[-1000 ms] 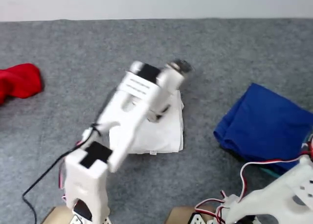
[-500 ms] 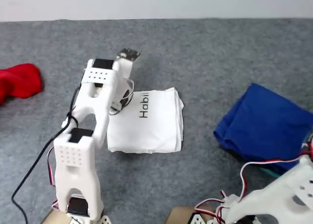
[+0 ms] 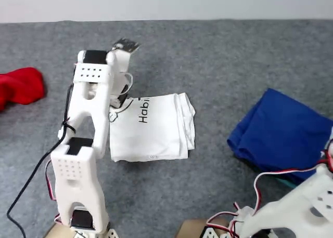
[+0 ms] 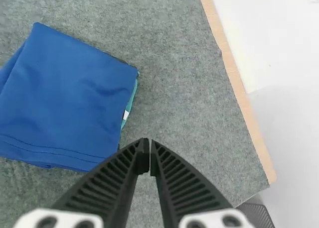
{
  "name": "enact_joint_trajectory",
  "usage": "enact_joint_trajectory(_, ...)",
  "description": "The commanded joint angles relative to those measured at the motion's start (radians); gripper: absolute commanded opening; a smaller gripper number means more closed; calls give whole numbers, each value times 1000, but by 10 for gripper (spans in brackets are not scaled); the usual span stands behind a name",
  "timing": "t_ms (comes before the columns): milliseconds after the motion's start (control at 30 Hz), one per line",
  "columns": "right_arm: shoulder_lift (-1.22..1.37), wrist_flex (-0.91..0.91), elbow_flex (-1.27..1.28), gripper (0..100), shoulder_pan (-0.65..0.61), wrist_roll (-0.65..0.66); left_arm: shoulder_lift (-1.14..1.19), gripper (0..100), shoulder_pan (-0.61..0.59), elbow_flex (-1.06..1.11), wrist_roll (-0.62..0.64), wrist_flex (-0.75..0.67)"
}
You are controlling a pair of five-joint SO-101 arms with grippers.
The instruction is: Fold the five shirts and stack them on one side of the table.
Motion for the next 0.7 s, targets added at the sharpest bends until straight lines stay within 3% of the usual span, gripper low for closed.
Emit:
enact_joint_trajectory(0,-22,39,2,9,-45,2,-172,5,15,-25,49,31)
enact_joint_trajectory(200,12,38,26,9,-197,-60,-408,5,-71,88,100,31)
enact_joint_trajectory(433,206,27,107,9,-615,-318,-643,5,-405,331,71,31)
enact_joint_trajectory(667,489,-194,107,10,-935,-523,-830,5,-715,542,-43,28)
